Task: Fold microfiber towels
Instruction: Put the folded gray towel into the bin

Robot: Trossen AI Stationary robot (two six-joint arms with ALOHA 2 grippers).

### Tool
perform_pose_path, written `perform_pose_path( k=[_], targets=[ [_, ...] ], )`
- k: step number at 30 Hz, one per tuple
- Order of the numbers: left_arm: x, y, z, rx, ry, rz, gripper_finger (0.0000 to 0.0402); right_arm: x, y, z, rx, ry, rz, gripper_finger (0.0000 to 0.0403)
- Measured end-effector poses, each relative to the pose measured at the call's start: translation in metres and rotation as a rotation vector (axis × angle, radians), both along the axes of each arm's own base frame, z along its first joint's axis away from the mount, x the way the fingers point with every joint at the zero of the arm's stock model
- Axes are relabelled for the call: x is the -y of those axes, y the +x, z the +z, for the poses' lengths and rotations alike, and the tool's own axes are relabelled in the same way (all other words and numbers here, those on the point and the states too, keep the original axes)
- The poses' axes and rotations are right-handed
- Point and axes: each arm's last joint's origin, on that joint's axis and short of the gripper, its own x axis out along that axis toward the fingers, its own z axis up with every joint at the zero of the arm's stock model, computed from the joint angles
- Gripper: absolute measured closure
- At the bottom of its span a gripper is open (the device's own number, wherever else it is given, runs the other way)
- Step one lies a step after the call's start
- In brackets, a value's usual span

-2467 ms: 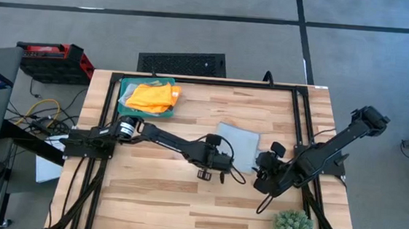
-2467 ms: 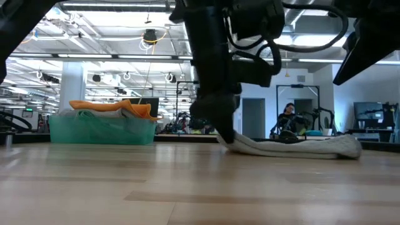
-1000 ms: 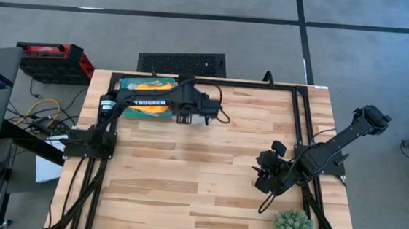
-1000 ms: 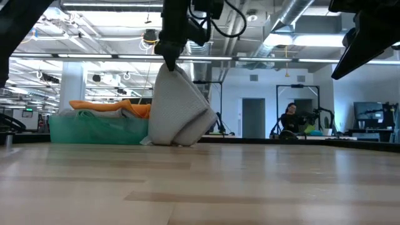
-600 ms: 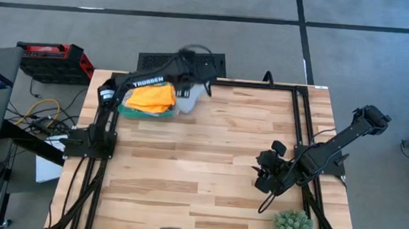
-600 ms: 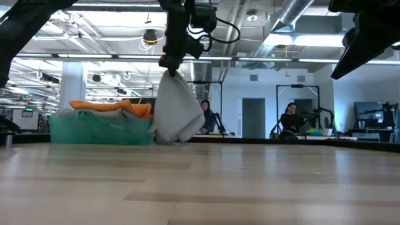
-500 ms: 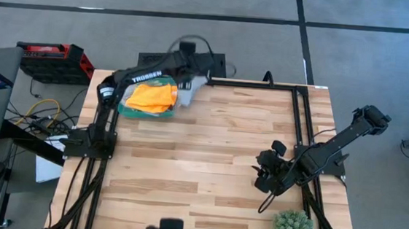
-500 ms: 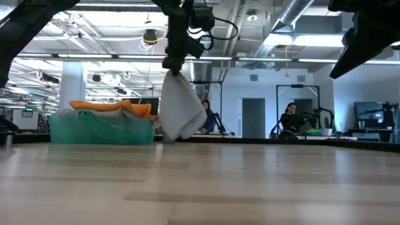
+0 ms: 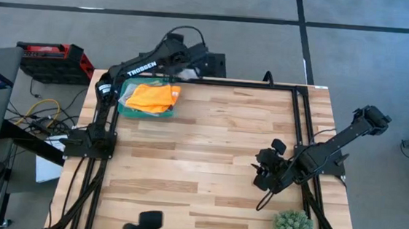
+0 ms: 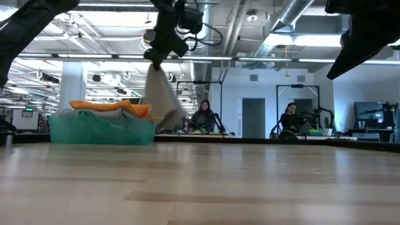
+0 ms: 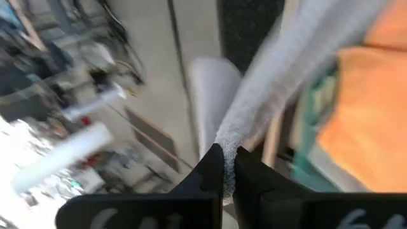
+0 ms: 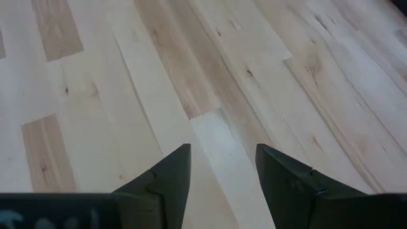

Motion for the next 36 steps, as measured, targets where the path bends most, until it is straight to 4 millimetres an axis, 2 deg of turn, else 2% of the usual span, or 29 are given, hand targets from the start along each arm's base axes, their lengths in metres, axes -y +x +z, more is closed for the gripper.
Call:
perform_pose_path(
  k=[7,11,21,28,31,36],
  targets=[
    [0.011,-0.005,0.002,0.145,-0.070,0.065,0.0401,0.000,0.000,0.000,0.005,-0.010,-0.003,0.0203],
    [0.016,-0.013,-0.011,0.138,-0.111,0.110,0.0401,-0.001,-0.001,0.000,0.013,-0.023,-0.001,0.0203],
    [0.057,-0.074,-0.023,0.145,-0.187,0.212,0.0401,-0.002,-0.002,0.001,0.027,-0.041,0.002,0.0203],
    [0.074,-0.103,-0.065,0.132,-0.213,0.222,0.0401,-0.002,-0.001,0.001,0.029,-0.039,0.000,0.0203],
    [0.078,-0.108,-0.082,0.143,-0.224,0.219,0.0401,-0.002,-0.001,0.001,0.030,-0.039,0.001,0.0203],
    [0.083,-0.115,-0.099,0.117,-0.261,0.232,0.0401,-0.002,-0.001,0.001,0.031,-0.039,0.001,0.0203]
  ],
)
